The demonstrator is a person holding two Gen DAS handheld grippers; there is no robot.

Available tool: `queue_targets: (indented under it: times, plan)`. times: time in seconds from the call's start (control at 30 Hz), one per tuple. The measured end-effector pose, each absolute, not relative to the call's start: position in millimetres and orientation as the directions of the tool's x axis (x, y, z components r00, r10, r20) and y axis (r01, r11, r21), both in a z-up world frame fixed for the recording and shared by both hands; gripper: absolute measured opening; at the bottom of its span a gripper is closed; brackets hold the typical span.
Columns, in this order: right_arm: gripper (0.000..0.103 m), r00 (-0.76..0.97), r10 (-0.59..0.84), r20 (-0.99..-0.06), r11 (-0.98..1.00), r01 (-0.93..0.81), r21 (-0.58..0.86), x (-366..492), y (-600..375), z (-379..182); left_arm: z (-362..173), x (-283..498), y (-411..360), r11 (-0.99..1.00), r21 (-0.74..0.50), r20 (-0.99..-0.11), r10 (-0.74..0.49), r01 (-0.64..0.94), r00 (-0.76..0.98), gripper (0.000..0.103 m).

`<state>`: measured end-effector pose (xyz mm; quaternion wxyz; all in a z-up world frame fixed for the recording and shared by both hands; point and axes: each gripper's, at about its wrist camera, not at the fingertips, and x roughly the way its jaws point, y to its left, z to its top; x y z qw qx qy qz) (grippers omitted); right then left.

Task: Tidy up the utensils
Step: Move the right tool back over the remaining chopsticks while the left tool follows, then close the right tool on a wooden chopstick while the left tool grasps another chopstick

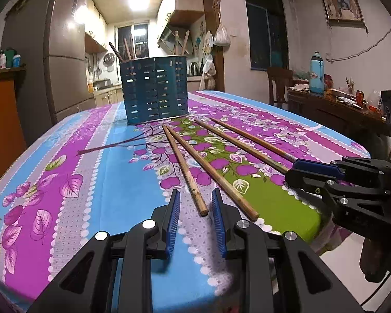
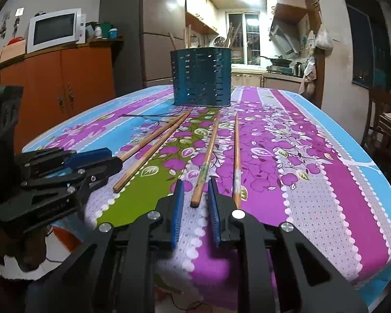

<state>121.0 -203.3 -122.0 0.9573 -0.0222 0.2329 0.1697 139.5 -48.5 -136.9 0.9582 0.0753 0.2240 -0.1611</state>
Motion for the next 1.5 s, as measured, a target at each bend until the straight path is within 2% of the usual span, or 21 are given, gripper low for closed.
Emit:
queue_targets:
  times: [0.23,0.4,0.47,0.5,0.57,0.9,1.27,1.5]
  plan:
    - [0.017,0.854,0.298,-0.426,0.948,-0.316,0.031,121.7,-200.0,-124.4,-142.3,131.2,-54.3,0.943,0.101,-0.405,-0.253,0.318,0.879,0.018]
    - [0.017,0.861,0.292,-0.416,0.949,-0.316,0.011,122.2,-197.0,-125.5,-144.0,133.4,-53.6,0.946,0.099,-0.386,-0.250,0.309,0.888,0.017]
    - [0.016,0.864,0.288,-0.413,0.950,-0.313,0.007,119.7,-197.2,-126.3,-144.6,132.5,-54.1,0.946,0.103,-0.379,-0.247,0.306,0.892,0.015]
    - [0.016,0.865,0.287,-0.411,0.950,-0.312,0.007,119.0,-197.2,-126.5,-145.0,131.9,-54.0,0.948,0.101,-0.378,-0.245,0.303,0.893,0.011]
    - [0.007,0.866,0.291,-0.407,0.950,-0.313,0.013,118.8,-197.4,-126.8,-145.3,131.4,-52.9,0.950,0.092,-0.376,-0.245,0.299,0.894,0.010]
    - [0.005,0.873,0.292,-0.392,0.951,-0.307,0.026,114.0,-203.2,-118.4,-134.4,128.8,-47.8,0.953,0.074,-0.370,-0.249,0.295,0.895,0.008]
    - [0.005,0.911,0.317,-0.264,0.941,-0.337,-0.032,82.2,-210.9,-42.8,-61.5,95.9,-27.6,0.955,0.041,-0.209,-0.280,0.294,0.937,0.008]
    - [0.005,0.924,0.339,-0.177,0.929,-0.359,-0.090,81.4,-209.9,7.0,-20.7,85.3,-27.4,0.953,0.076,-0.096,-0.285,0.293,0.954,0.007]
